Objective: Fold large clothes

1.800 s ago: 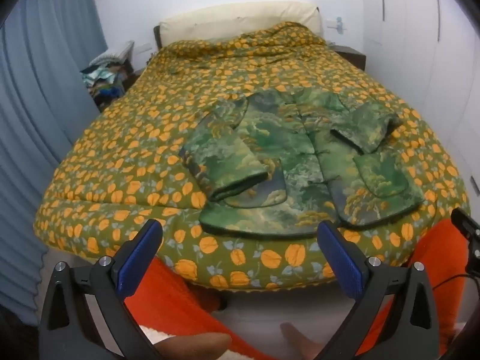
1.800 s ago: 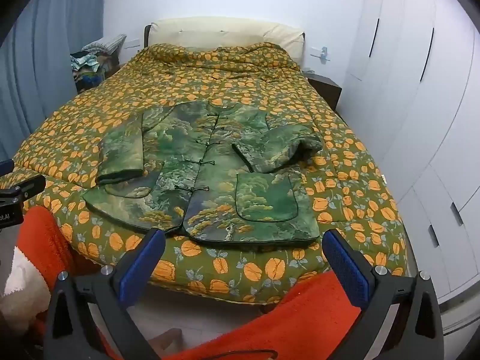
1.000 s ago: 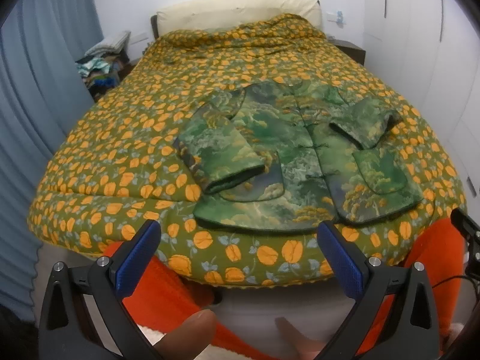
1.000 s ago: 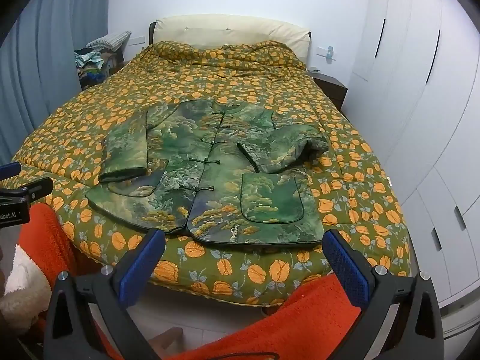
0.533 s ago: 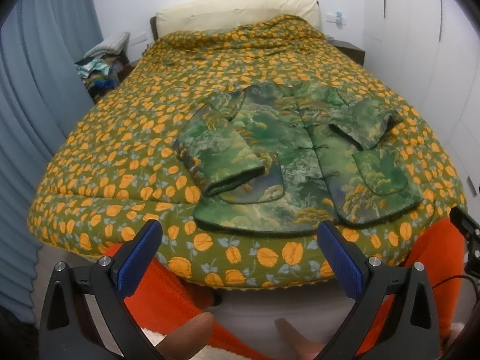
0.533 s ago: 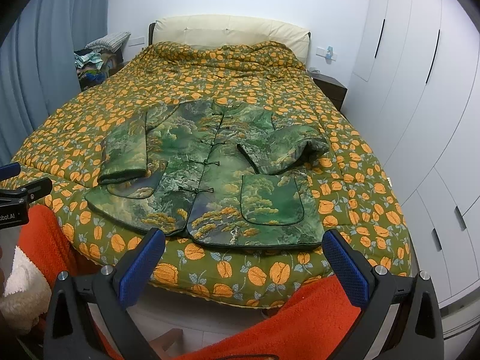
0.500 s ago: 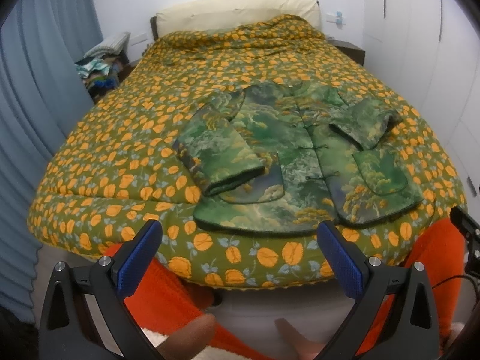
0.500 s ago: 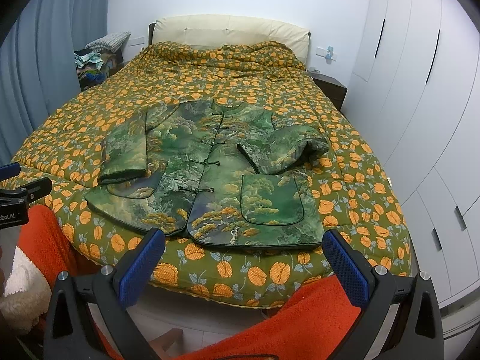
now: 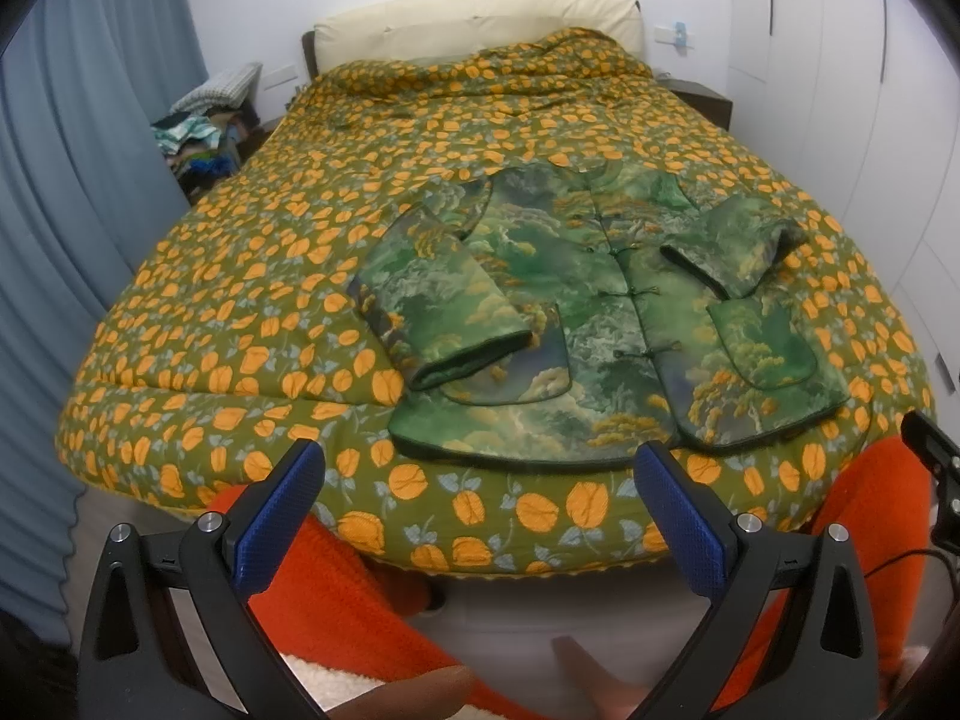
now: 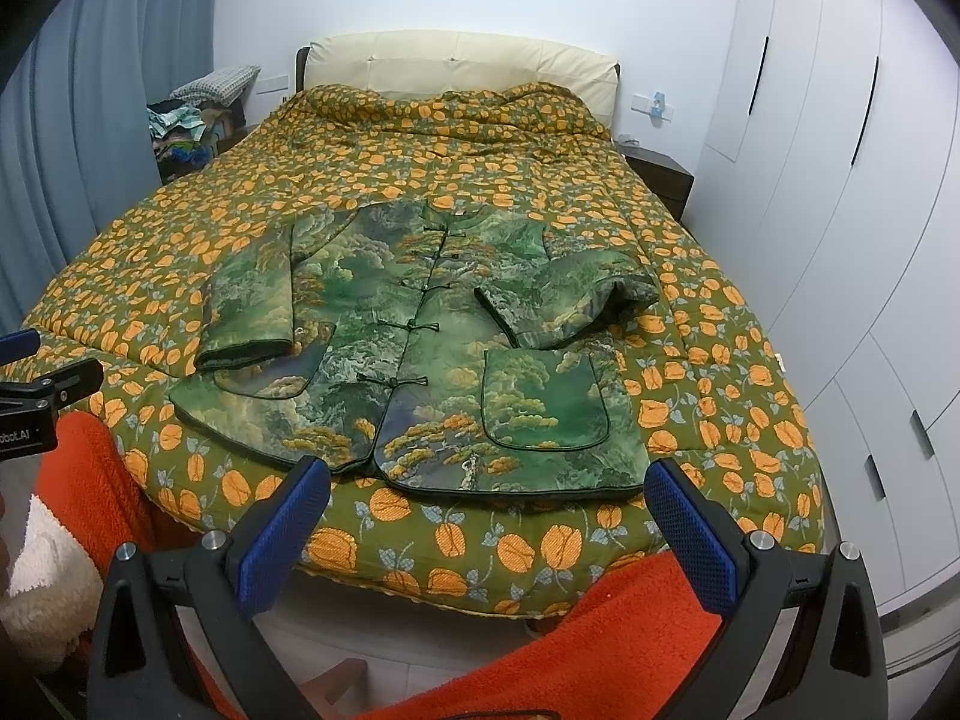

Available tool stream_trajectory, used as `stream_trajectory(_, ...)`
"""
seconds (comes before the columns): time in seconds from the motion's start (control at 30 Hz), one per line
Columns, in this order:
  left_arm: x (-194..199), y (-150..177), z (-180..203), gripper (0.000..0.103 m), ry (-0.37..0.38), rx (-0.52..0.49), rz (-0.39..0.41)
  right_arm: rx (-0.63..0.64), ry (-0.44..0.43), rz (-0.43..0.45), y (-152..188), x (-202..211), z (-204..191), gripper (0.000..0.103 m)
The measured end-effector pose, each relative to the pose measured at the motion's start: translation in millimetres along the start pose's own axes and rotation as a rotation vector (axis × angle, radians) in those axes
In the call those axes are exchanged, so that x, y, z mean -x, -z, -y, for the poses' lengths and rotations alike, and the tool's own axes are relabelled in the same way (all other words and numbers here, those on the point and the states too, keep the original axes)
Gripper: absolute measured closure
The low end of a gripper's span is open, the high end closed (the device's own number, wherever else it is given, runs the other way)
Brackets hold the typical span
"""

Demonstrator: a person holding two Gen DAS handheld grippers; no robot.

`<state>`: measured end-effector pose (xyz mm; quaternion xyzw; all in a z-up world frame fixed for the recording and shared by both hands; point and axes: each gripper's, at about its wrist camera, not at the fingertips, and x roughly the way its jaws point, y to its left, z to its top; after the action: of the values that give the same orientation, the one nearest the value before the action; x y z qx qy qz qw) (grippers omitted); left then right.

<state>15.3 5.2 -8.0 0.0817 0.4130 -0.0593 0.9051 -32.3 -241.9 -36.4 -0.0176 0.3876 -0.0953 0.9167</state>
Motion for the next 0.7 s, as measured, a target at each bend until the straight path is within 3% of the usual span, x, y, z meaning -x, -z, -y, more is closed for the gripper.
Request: stream_trajectory(0.7,-0.3,-0.2,-0.4,0.000,0.000,0.000,-0.001,-0.003,-0.001,-0.003,1.1,-1.5,0.1,0.000)
